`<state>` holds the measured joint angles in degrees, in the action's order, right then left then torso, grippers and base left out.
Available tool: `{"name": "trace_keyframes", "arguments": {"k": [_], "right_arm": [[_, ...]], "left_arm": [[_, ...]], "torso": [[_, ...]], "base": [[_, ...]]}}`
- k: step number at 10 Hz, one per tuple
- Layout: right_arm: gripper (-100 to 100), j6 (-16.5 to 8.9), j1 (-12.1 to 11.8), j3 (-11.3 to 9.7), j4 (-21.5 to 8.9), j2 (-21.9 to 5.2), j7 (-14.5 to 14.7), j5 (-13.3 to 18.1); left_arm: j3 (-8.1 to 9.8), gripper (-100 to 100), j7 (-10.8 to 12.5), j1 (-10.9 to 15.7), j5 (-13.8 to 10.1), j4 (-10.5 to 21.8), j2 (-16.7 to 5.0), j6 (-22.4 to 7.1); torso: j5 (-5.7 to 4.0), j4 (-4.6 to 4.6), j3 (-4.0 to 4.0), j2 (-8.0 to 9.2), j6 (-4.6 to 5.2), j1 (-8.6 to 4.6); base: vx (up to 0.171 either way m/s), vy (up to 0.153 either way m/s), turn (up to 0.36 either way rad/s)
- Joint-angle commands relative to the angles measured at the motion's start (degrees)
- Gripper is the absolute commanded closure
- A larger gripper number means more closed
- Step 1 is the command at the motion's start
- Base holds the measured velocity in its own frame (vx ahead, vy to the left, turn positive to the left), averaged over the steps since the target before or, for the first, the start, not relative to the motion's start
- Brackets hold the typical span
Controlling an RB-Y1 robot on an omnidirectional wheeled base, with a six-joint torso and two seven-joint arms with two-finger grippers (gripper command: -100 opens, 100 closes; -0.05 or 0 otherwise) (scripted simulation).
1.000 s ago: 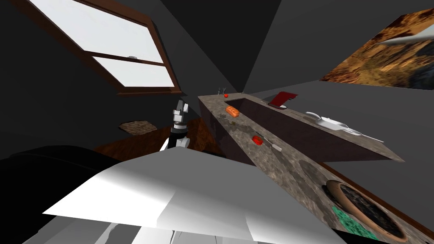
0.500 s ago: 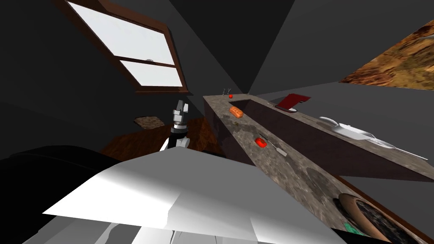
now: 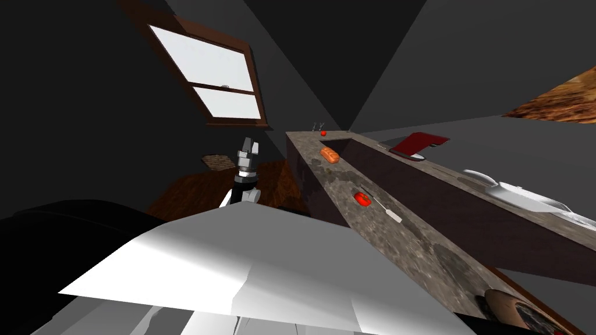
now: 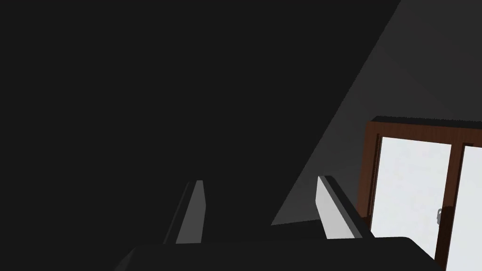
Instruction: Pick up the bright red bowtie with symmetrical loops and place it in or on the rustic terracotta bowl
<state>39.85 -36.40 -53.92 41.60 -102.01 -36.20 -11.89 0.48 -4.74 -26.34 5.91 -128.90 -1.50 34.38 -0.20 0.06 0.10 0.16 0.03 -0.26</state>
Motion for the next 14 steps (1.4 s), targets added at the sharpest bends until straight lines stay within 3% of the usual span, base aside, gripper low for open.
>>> {"name": "trace_keyframes", "arguments": {"k": [1,4,7,9,14], "right_arm": [[100,0.5,-0.1,-0.2,0.2,-2.0,-2.2,-0.4],[100,1.1,-1.2,-0.6,1.1,-5.3,-4.6,-2.2],[100,1.3,-1.6,-0.9,1.4,-6.2,-5.3,-2.7],[100,1.9,-2.3,-2.0,2.1,-8.2,-7.7,-3.8],[100,2.9,-2.9,-5.4,3.6,-9.6,-12.7,-4.7]], "left_arm": [[0.0,0,0.0,0.0,0.0,0.0,0.0,0.0],[0.0,0,0.0,0.0,0.0,0.0,0.0,0.0],[0.0,0,0.0,0.0,0.0,0.0,0.0,0.0],[0.0,0,0.0,0.0,0.0,0.0,0.0,0.0],[0.01,0,0.0,0.0,0.0,0.0,0.0,0.0]], "torso": [[0.0,0.0,0.0,0.0,0.0,0.0],[0.0,-0.01,-0.02,-0.04,0.04,0.03],[-0.06,-0.01,-0.01,-0.04,0.21,0.05],[-0.02,-0.01,-0.02,-0.05,0.04,-0.04],[-0.11,0.04,0.08,0.11,0.29,-0.18]], "base": [[-0.053,-0.034,0.19],[-0.038,-0.029,0.165],[-0.009,-0.011,0.033],[-0.042,-0.059,0.198],[-0.044,-0.062,0.099]]}}
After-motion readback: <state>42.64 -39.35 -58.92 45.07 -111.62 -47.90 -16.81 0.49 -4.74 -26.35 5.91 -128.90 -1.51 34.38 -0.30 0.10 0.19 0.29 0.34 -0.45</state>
